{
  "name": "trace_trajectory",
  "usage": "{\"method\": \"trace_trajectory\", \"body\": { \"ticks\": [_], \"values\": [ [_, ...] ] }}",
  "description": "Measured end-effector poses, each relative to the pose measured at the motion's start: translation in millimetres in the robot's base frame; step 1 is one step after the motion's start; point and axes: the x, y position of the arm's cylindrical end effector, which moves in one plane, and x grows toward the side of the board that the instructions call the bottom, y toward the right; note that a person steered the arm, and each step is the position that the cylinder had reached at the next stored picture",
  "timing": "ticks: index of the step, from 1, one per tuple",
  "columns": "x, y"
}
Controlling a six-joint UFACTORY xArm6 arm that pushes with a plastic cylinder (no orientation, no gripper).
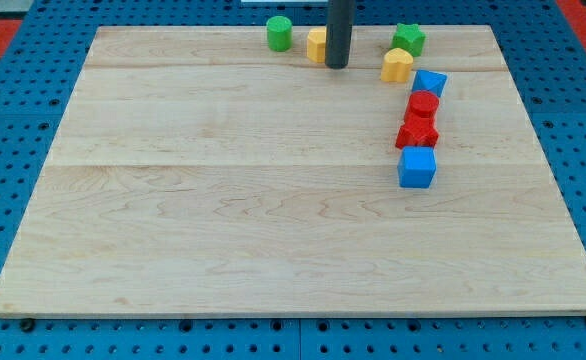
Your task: Move the yellow heart below to the green star
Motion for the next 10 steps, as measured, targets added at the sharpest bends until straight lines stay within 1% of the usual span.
{"method": "trace_trajectory", "body": {
  "ticks": [1,2,4,6,8,9,10],
  "values": [
    [5,8],
    [5,27],
    [5,43],
    [5,73],
    [0,70],
    [-1,34],
    [-7,12]
  ]
}}
